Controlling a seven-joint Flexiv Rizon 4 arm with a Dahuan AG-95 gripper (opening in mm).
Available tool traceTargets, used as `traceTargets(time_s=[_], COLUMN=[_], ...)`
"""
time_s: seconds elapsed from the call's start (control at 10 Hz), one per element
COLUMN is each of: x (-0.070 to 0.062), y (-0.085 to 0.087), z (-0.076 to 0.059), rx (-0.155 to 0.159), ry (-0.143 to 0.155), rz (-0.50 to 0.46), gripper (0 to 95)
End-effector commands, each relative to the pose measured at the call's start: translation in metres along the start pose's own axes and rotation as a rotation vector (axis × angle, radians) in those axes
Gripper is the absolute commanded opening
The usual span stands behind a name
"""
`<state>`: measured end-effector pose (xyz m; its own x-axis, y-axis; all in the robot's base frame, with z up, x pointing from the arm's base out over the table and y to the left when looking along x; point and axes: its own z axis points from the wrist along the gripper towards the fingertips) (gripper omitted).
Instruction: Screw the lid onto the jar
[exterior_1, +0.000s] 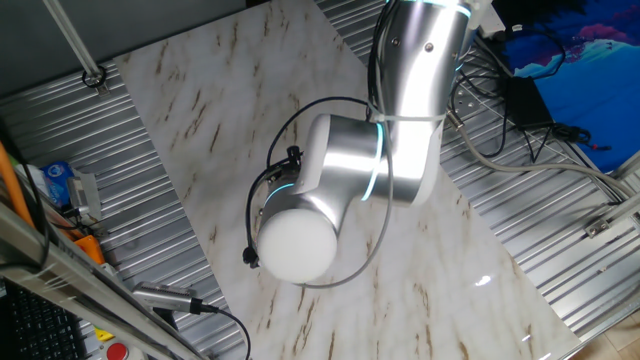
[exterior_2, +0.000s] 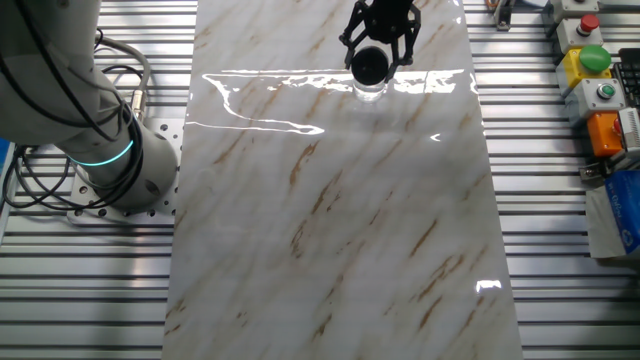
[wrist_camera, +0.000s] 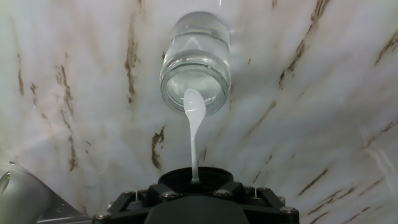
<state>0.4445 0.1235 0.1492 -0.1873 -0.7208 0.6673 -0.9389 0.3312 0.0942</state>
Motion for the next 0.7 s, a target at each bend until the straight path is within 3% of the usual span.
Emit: traceTargets(time_s=[0.1, 0.7], x=[0.0009, 0.0009], y=[0.0003, 0.0003], z=[0.0007, 0.0007], rx=[0.004, 0.004], ry=[0.004, 0.006], rz=[-0.009, -0.03], gripper=[0.0, 0.0])
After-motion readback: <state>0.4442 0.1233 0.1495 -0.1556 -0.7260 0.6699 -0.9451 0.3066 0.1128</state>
